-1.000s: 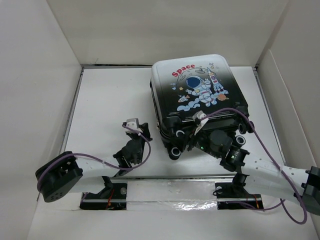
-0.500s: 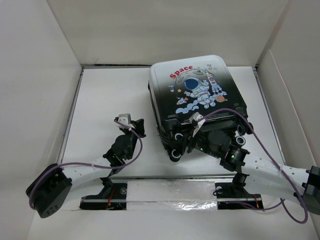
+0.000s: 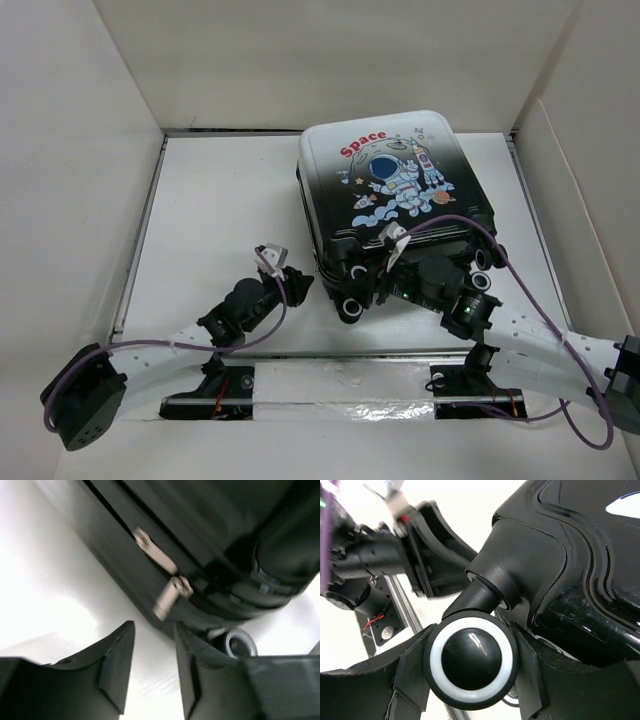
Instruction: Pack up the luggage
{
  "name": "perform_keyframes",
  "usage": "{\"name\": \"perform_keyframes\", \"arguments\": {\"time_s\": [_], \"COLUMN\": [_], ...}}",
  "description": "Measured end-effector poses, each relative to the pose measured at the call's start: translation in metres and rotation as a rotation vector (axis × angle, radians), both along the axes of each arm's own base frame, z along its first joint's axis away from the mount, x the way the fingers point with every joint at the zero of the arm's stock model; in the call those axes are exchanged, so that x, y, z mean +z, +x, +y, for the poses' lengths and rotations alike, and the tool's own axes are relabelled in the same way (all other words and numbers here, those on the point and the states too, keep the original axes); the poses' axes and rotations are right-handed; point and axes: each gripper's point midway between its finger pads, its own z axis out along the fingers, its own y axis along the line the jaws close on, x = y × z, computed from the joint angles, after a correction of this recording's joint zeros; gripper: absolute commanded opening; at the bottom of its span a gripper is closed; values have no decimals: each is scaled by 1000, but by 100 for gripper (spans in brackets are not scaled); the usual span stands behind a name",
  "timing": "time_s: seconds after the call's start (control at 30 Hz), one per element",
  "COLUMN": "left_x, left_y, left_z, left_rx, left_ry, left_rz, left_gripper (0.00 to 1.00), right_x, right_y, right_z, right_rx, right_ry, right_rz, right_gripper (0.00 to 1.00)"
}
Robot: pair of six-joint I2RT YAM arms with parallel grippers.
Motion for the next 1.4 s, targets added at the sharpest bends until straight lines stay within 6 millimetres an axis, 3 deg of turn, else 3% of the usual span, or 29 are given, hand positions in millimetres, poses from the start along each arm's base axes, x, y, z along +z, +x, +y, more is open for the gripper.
{"name": "perform_keyframes", "arguments": {"time_s": [0.17, 0.6, 0.83, 0.93, 1.17, 1.4], "left_x": [-19, -2, -10, -11, -9, -5], "left_y": [-8, 13, 17, 18, 19, 23], "left_z": [-20, -29, -32, -33, -38, -35], "left_rx": [-84, -53, -63, -67, -77, -45], "left_ry": [105, 154, 194, 202, 195, 183], "left_rz": [43, -19, -20, -25, -41, -50], "left_gripper": [37, 35, 32, 28, 0, 0], "right_x": [2, 1, 1, 1, 1, 1], "right_y": [0, -2, -2, -2, -2, -2], "right_z": [-8, -19, -19, -19, -19, -19], "right_rx": [3, 20, 24, 25, 26, 27], "right_ry": [-5, -15, -15, -15, -15, -14], "right_rz": [0, 12, 13, 13, 14, 15], "right_gripper": [0, 0, 0, 0, 0, 0]}}
